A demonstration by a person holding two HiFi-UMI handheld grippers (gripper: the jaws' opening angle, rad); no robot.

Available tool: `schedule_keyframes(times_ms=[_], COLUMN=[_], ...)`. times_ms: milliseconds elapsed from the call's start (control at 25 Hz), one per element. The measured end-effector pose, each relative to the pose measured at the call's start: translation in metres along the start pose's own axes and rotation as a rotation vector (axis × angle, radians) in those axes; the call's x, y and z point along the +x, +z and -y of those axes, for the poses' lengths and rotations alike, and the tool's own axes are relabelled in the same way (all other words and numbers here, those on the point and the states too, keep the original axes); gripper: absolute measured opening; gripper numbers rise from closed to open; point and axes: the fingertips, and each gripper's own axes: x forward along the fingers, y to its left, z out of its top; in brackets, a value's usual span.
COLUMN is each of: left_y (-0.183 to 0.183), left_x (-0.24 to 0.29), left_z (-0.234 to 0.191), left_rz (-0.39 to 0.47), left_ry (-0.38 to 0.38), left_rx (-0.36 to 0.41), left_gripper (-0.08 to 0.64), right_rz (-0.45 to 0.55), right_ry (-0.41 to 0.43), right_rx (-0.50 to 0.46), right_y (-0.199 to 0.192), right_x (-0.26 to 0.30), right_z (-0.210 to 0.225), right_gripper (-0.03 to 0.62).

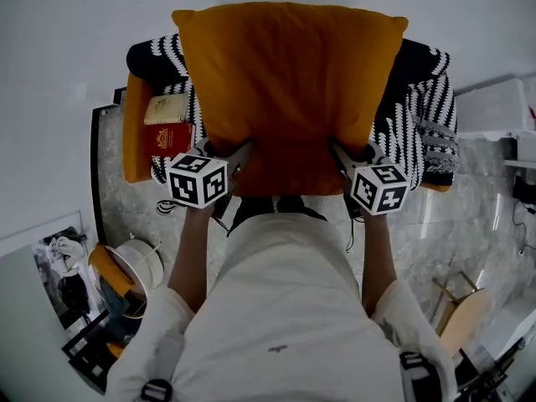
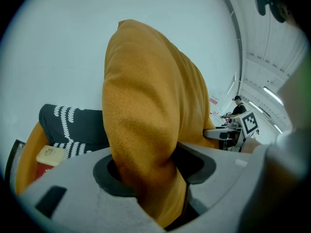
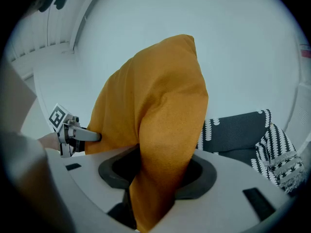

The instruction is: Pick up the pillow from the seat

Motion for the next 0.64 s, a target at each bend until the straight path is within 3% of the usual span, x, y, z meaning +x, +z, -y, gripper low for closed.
schedule_keyframes(times_ms=[640], left_y=[-0.022], left_x=[-0.015], left_z=[0.010], left_rz=[0.011], left_ry=[0.010], left_rx=[-0.015], left_gripper=[0.250], right_rz=[-0.013], right_ry=[0.012], right_rx=[-0.023], right_y=[-0.016], right_x=[-0.015], right_z=[-0.011], right_gripper=[0.210])
